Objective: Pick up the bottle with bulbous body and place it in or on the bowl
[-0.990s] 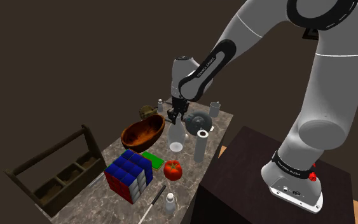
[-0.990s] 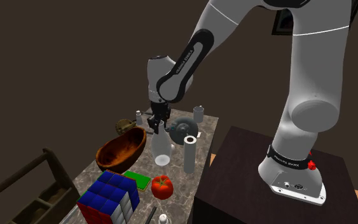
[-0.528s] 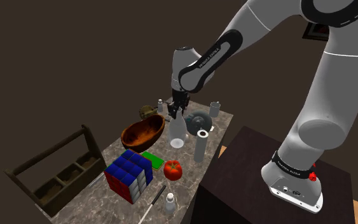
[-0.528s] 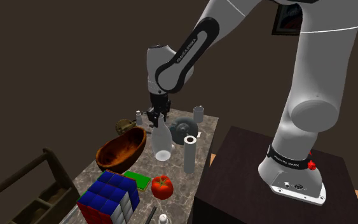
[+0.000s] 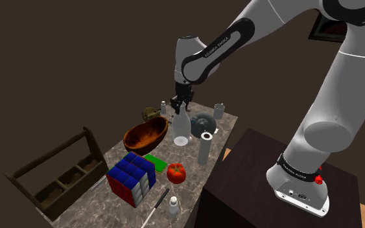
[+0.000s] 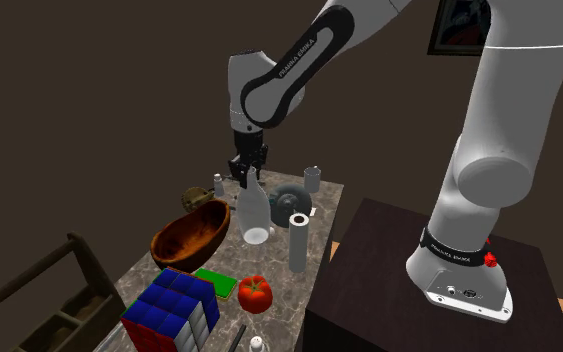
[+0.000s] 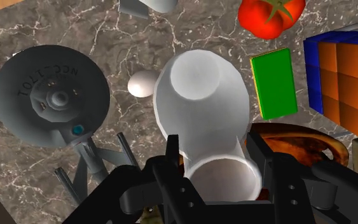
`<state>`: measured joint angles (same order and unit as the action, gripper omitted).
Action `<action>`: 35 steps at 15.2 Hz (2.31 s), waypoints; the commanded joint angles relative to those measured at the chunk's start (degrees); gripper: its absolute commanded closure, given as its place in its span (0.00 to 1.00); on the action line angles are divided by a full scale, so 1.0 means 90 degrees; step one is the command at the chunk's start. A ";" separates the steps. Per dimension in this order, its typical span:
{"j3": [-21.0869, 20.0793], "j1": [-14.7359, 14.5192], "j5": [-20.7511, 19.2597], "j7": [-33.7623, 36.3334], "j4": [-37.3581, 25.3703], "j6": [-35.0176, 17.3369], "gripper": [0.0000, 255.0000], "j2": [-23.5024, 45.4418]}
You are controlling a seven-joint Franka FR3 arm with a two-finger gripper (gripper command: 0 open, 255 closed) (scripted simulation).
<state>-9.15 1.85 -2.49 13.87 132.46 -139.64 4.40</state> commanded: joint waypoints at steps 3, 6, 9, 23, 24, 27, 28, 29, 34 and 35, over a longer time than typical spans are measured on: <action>-0.0002 0.0013 0.0075 -0.0071 -0.0100 0.0344 1.00 -0.0250; -0.0004 0.0014 0.0119 -0.0105 -0.0193 0.0598 1.00 -0.0413; -0.0004 0.0015 0.0158 -0.0135 -0.0298 0.0853 1.00 -0.0565; -0.0057 -0.0028 0.0144 -0.0053 -0.1734 0.2162 1.00 -0.0435; -0.0075 -0.0048 0.0105 -0.0001 -0.2068 0.2301 1.00 -0.0237; -0.0122 -0.0124 -0.0019 0.0148 -0.3131 0.2753 1.00 0.0389; -0.0134 -0.0156 -0.0062 0.0194 -0.3511 0.2917 1.00 0.0609; -0.0144 -0.0192 -0.0106 0.0237 -0.3907 0.3089 1.00 0.0838; -0.0165 -0.0443 -0.0339 0.0414 -0.6244 0.4126 1.00 0.2163; -0.0161 -0.0514 -0.0390 0.0438 -0.6831 0.4390 1.00 0.2489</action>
<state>-10.60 -2.15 -5.56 17.54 76.27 -102.65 24.02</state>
